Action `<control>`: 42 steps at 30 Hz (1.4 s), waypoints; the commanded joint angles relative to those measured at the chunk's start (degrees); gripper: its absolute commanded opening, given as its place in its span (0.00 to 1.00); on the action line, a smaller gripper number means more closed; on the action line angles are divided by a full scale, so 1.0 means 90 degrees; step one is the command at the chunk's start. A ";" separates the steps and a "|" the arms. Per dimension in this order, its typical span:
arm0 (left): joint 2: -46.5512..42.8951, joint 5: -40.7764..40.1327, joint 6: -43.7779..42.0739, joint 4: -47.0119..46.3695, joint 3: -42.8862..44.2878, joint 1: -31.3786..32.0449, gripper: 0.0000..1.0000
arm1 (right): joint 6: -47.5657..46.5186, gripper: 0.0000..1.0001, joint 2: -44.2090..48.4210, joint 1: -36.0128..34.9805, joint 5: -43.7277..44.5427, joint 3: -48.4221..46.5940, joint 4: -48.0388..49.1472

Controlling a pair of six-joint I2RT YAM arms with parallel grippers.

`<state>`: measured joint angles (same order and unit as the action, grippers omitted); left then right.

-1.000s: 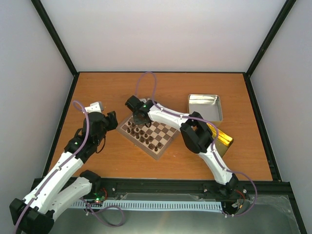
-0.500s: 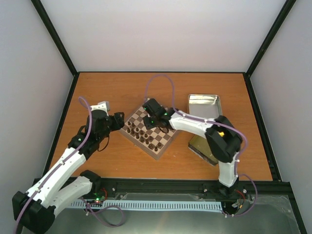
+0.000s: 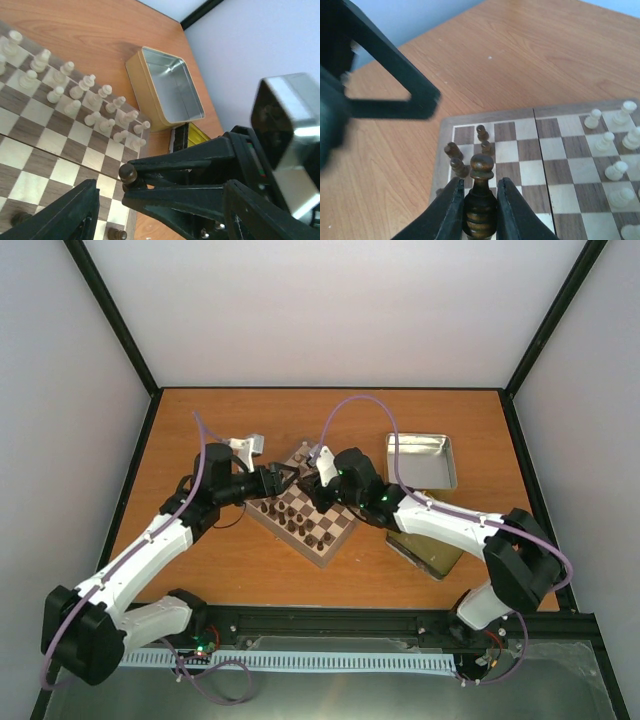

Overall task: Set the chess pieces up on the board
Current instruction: Pick up the chess piece from the chessboard.

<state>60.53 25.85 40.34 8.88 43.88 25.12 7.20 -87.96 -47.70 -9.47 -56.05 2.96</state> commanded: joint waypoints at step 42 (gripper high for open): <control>-0.0120 0.1175 0.2068 -0.1175 0.0338 -0.0018 0.01 | 0.4488 0.73 0.1841 0.0115 -0.0792 0.2014 0.3917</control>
<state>61.65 31.59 50.00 4.08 43.99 25.06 33.36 -72.84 -47.16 -17.02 -41.30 23.14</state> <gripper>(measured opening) 0.079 0.748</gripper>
